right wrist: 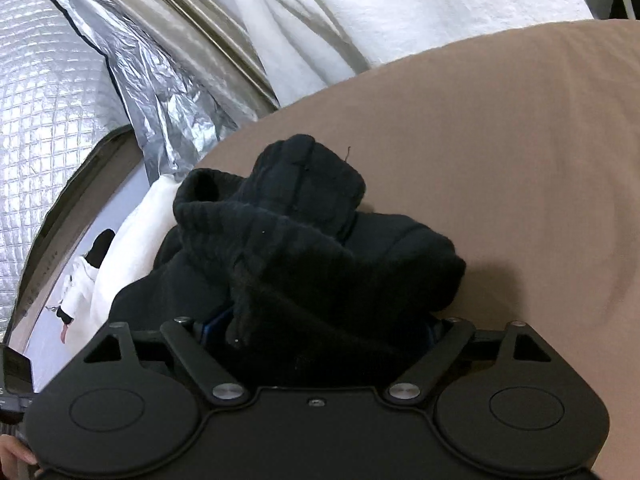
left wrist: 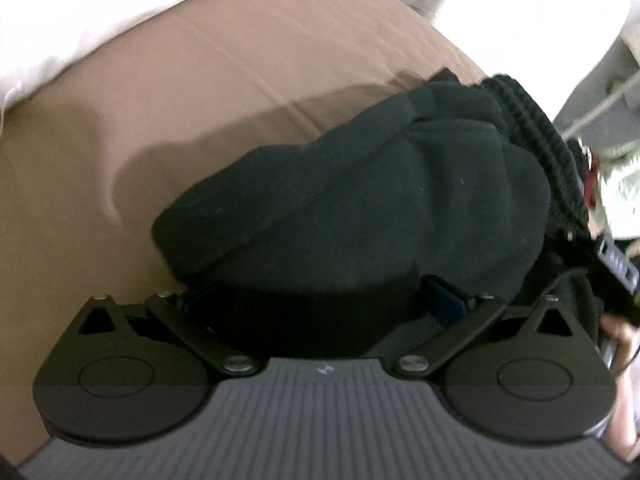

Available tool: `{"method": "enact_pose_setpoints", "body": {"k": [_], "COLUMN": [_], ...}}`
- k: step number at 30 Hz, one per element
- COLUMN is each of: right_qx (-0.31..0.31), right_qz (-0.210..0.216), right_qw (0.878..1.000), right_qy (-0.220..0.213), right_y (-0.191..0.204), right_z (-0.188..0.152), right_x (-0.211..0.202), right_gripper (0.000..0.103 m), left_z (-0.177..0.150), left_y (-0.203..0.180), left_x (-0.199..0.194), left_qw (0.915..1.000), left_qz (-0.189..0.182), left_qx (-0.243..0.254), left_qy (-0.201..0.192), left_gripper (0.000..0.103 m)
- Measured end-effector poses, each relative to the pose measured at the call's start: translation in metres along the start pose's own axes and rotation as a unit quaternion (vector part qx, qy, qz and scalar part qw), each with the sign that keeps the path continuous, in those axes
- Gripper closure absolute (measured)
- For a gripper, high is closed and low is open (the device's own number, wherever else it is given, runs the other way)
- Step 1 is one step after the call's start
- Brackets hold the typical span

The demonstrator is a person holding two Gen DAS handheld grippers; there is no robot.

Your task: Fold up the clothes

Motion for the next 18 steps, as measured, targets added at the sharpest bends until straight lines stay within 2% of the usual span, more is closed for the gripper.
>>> {"method": "enact_pose_setpoints", "body": {"k": [3, 4, 5, 6, 8, 11, 14, 18], "right_qx": [-0.018, -0.025, -0.031, -0.038, -0.055, -0.109, -0.15, -0.159], "right_qz": [-0.012, -0.016, -0.02, -0.024, -0.035, -0.064, -0.076, -0.096], "right_qw": [0.999, 0.999, 0.998, 0.998, 0.995, 0.986, 0.976, 0.967], "right_qy": [-0.025, -0.035, -0.044, -0.053, -0.072, -0.105, -0.139, -0.174], "right_y": [0.009, 0.013, 0.017, 0.02, 0.03, 0.066, 0.1, 0.136], "right_z": [-0.003, -0.004, -0.004, -0.005, -0.007, -0.009, -0.016, -0.027], "right_x": [-0.002, -0.004, -0.006, -0.007, -0.012, -0.034, -0.063, -0.101], "right_gripper": [0.015, 0.02, 0.033, 0.037, 0.046, 0.052, 0.055, 0.055], "left_z": [0.002, 0.002, 0.002, 0.001, -0.004, -0.013, -0.02, -0.025], "left_y": [-0.009, -0.012, -0.016, -0.021, -0.031, -0.048, -0.058, -0.068], "left_x": [0.003, 0.003, 0.002, -0.001, -0.013, -0.036, -0.053, -0.084], "left_qw": [0.9997, 0.9995, 0.9991, 0.9984, 0.9958, 0.9894, 0.9843, 0.9776], "left_qz": [0.004, 0.007, 0.01, 0.016, 0.029, 0.047, 0.052, 0.054], "left_qx": [0.013, 0.02, 0.027, 0.038, 0.063, 0.099, 0.12, 0.138], "left_qy": [-0.02, -0.025, -0.031, -0.039, -0.059, -0.095, -0.119, -0.149], "left_gripper": [0.0, 0.001, 0.011, 0.015, 0.04, 0.054, 0.058, 0.058]}}
Point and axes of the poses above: each gripper's, at about its wrist camera, not at the fingertips, and x roughly the way its jaws point, y to its left, z to its top, the point moved 2 cm from there along x, roughly the way its jaws point, and after that the axes turned 10 degrees about y, right-handed, at the moved point
